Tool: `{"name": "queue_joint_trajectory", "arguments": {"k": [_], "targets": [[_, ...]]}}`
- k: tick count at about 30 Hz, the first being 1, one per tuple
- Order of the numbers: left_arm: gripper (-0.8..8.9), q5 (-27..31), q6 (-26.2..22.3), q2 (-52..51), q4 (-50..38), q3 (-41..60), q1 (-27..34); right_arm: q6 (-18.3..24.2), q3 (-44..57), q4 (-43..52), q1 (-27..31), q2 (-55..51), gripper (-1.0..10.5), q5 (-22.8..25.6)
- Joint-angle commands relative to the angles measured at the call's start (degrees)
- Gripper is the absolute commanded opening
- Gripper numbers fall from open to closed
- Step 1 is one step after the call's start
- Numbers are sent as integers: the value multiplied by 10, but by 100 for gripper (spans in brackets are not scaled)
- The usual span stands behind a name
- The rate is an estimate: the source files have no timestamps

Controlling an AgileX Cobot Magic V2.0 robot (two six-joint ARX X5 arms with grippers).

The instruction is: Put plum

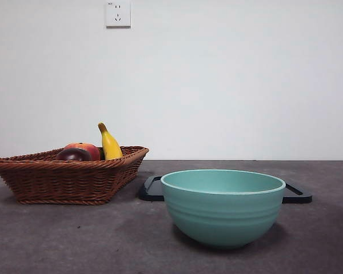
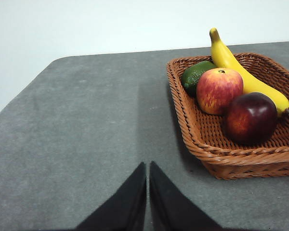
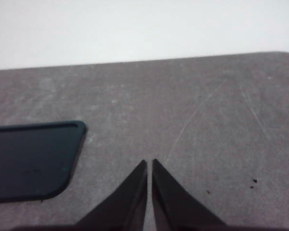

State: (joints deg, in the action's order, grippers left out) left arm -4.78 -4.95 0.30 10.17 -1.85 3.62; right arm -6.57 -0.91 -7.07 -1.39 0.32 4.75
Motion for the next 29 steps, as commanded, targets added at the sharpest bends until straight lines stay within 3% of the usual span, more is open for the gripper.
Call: {"name": "queue_joint_trajectory", "arguments": {"k": [1,29], "targets": [[8,-1,4,-1,5,12,1,-9,3,-1,1,-1,6,3],[9,-1,4,-1,5,12,1,-9,3,-20,1,-1,6,-2]]}}
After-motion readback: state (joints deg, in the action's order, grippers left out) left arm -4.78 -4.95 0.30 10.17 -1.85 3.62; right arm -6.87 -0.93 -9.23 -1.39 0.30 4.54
